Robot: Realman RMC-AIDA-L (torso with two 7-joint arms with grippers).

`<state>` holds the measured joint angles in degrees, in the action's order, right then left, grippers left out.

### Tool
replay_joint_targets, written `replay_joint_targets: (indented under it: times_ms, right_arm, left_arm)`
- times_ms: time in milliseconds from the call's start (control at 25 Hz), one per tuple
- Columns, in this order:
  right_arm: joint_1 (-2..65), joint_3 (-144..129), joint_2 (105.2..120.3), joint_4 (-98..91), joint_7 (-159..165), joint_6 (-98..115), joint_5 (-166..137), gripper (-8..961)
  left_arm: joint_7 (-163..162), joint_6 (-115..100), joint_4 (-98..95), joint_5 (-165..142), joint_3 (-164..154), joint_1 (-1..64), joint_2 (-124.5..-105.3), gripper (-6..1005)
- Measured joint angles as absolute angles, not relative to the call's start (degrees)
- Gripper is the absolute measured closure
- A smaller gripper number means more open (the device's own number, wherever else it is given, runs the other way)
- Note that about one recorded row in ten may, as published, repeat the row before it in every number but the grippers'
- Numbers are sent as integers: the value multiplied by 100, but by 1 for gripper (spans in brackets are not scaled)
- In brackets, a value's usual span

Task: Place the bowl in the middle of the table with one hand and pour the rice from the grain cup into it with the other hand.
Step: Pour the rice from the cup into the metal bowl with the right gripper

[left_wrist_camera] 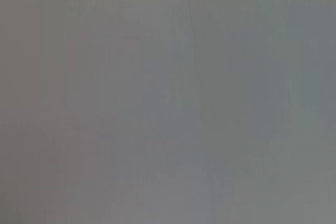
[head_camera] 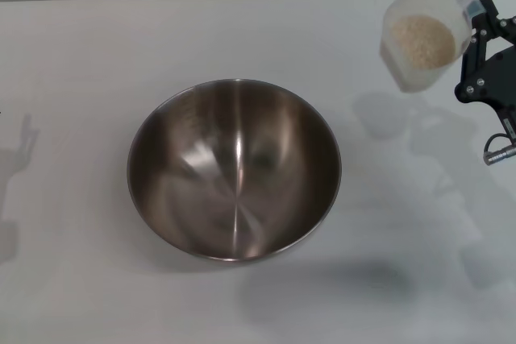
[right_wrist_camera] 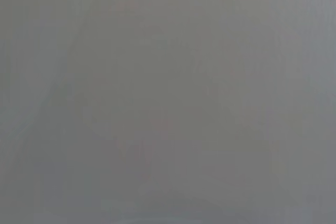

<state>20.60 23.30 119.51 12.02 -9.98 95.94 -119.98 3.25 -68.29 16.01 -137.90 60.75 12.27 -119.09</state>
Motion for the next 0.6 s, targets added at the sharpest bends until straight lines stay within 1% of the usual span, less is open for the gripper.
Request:
replay_joint_targets:
  times_ms: [600]
  right_arm:
    - [2046, 2403, 11943, 1204, -1021, 9632, -11945, 942]
  left_arm:
    - [236, -6864, 1635, -13790, 6077, 1236, -11909, 166]
